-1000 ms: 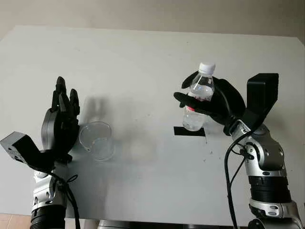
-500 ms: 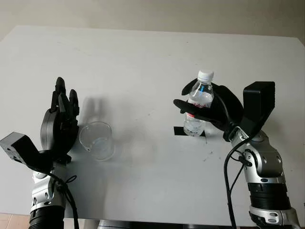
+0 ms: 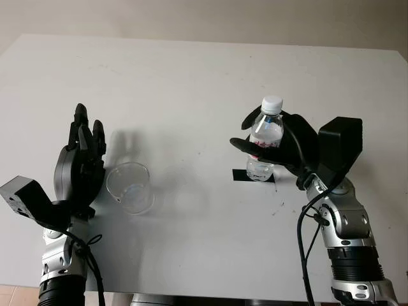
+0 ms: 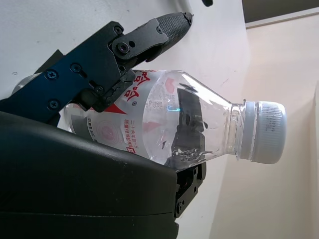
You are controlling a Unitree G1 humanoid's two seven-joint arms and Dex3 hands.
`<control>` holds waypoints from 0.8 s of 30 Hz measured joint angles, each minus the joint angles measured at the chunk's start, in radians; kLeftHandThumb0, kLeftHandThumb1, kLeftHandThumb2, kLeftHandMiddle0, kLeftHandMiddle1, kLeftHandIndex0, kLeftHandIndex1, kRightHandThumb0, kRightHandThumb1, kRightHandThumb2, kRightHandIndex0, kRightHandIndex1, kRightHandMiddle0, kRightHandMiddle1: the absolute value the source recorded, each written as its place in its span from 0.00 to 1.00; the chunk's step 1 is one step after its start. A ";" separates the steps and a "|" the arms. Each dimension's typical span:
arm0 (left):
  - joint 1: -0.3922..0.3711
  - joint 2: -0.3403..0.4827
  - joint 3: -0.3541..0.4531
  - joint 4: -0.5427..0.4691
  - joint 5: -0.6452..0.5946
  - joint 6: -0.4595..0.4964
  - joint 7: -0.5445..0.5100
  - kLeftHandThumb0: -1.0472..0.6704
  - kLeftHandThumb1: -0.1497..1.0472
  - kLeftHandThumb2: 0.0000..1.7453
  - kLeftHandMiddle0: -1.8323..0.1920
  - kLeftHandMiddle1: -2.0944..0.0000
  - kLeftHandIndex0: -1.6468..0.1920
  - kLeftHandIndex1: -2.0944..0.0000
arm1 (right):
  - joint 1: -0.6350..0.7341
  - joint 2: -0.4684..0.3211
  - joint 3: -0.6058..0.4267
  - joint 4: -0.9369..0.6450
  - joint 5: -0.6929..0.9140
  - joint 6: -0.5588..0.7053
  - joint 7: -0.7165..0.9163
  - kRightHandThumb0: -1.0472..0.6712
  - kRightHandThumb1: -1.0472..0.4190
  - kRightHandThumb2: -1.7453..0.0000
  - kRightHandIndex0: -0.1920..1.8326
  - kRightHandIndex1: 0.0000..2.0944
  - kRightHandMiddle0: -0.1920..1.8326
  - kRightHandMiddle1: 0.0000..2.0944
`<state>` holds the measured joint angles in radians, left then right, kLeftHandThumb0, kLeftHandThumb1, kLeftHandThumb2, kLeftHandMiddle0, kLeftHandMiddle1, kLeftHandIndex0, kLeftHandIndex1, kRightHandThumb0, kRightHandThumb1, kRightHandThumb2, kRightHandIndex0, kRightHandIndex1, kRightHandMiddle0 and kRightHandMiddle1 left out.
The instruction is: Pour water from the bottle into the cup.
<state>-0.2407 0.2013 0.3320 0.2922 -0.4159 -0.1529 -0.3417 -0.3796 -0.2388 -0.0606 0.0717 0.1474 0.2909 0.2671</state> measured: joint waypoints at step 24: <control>0.009 0.003 0.002 -0.017 -0.001 0.019 -0.004 0.13 1.00 0.33 1.00 0.98 1.00 1.00 | 0.044 0.003 -0.001 0.029 0.011 -0.136 0.085 0.30 0.06 0.97 0.04 0.81 0.03 0.83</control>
<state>-0.2319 0.2039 0.3344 0.2750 -0.4165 -0.1343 -0.3452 -0.3352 -0.2358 -0.0620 0.1005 0.1587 0.1554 0.3520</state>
